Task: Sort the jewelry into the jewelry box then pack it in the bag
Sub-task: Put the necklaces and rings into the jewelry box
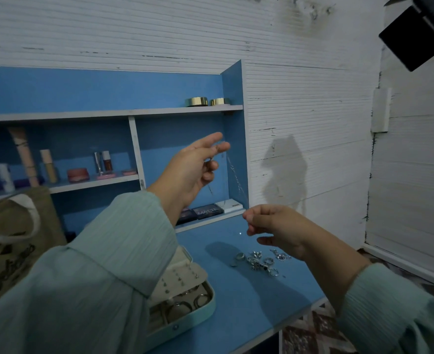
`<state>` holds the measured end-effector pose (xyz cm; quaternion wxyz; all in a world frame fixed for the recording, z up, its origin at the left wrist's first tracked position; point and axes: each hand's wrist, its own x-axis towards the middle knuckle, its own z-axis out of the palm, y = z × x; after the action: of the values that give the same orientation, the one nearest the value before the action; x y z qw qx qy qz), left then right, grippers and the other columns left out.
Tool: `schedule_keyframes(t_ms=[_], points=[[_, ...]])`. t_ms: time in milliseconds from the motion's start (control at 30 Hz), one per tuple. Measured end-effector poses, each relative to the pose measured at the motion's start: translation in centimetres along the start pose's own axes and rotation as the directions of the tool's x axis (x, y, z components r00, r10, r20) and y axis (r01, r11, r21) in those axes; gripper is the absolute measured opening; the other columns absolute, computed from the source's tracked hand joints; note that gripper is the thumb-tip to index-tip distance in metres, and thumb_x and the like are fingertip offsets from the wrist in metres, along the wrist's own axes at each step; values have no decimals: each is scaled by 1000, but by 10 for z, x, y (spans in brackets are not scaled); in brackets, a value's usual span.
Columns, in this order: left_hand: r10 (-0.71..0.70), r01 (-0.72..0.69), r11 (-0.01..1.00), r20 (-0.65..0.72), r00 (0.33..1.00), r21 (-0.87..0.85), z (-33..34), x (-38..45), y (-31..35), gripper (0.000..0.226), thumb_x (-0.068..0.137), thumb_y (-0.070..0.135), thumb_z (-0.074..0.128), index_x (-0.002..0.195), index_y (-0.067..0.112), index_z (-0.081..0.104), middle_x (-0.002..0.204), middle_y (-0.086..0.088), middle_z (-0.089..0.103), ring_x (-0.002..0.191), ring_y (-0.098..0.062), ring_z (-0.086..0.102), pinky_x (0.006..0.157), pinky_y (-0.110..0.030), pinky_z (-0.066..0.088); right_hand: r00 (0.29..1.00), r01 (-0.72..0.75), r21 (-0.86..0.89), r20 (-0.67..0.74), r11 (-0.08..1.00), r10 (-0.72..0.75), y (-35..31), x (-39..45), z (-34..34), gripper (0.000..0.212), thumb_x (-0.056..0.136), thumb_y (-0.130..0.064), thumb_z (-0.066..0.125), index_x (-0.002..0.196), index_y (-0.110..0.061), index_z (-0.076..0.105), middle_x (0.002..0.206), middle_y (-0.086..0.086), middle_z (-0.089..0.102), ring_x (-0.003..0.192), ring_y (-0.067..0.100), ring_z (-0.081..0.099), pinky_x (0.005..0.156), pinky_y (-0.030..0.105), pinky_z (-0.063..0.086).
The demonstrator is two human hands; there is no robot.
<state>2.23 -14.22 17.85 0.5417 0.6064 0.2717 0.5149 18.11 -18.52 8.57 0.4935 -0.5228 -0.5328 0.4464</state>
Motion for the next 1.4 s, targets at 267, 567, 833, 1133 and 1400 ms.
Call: schedule_keyframes(t_ms=[267,567,833,1133,1400], points=[[-69,57,992,-103,992,-114,-19,4,-8,32,94,5,41,120,17,56,102,1,66,50,-1,50,42,-12,36,979,164,-131,-102,978,-177,-10,-5,-7,11,92,-21,54,87,-17,63,70,-1,57,69,10,55,68,25,46],[-148,149,988,16,989,-37,-4,-9,-16,30,94,5,40,119,13,54,97,0,67,54,-2,56,45,-12,37,877,413,-745,170,524,-450,-56,-13,0,14,96,-25,46,85,-33,49,74,-11,50,65,6,45,62,19,38],[-190,191,982,170,967,13,9,-22,-26,32,94,3,33,116,9,56,90,-1,64,54,-3,59,46,-15,34,878,440,-750,245,494,-410,-77,-17,6,23,89,-3,41,103,-20,35,74,-4,50,58,10,44,58,30,40],[-184,185,983,125,975,2,9,-23,-35,37,91,-3,31,120,4,54,88,0,59,59,-5,53,43,-14,33,908,408,-743,269,530,-322,-83,-16,6,23,91,2,38,104,-17,35,75,-2,47,60,10,43,56,24,36],[-183,191,981,156,971,-40,11,-26,-36,30,91,-2,30,93,9,58,73,3,58,51,-1,57,44,-15,31,913,407,-668,277,622,-300,-85,-12,10,26,91,-3,45,85,-27,36,88,12,54,79,27,50,79,46,47]])
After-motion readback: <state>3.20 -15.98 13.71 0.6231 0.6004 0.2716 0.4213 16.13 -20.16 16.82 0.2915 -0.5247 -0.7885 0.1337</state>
